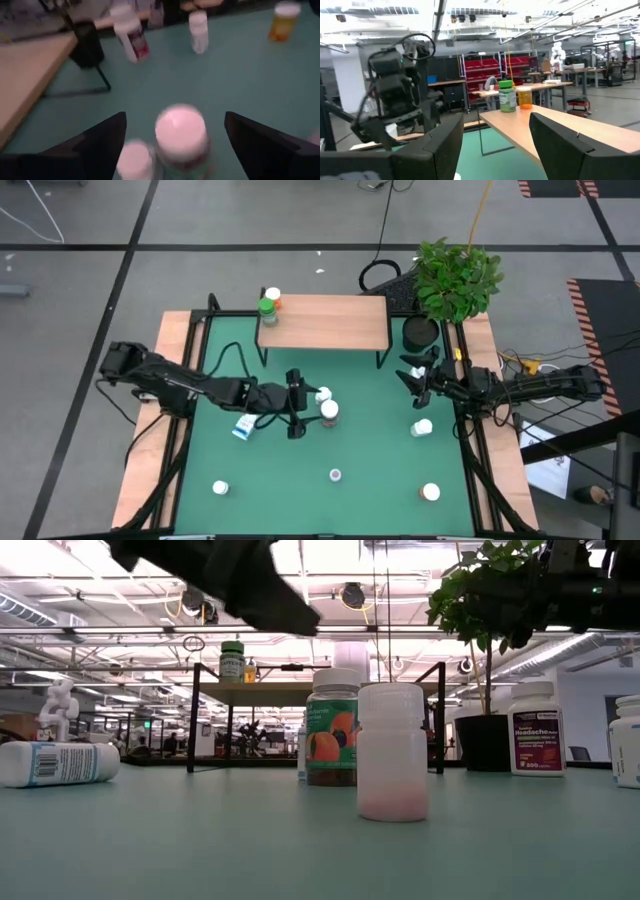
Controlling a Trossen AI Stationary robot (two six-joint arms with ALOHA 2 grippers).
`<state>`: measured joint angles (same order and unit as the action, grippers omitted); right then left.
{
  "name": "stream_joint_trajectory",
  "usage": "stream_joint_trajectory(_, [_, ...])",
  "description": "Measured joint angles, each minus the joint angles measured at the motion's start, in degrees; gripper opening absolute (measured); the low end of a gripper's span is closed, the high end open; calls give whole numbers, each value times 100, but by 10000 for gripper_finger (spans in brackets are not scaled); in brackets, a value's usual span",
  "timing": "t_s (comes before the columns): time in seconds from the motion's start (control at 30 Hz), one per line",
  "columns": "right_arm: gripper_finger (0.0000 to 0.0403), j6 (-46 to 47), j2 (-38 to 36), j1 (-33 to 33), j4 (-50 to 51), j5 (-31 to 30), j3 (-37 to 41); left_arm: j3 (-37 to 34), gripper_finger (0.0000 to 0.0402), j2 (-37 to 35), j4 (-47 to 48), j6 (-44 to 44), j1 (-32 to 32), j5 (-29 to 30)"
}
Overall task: Pick and place medicine bottles onto shelf by color
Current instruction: Put the dark green bottle on the shelf
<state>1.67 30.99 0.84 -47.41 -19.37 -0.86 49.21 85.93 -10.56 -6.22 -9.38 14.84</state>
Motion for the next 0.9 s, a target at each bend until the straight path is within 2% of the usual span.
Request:
stream_joint_trajectory(0.13, [224,1,45,0,-42,-3,0,0,365,245,-281,-95,171,-353])
stream_joint_trajectory(0.3, [224,1,78,0,-103,-3,0,0,370,674,-739,-167,306,-805])
stream_joint_trajectory(0.53, [224,16,120,0,-152,0,0,2,345,1066,-1097,-184,386,-932])
stream_joint_trajectory(0.9, [224,18,120,0,-163,2,0,4,303,1141,-1044,-67,428,-936])
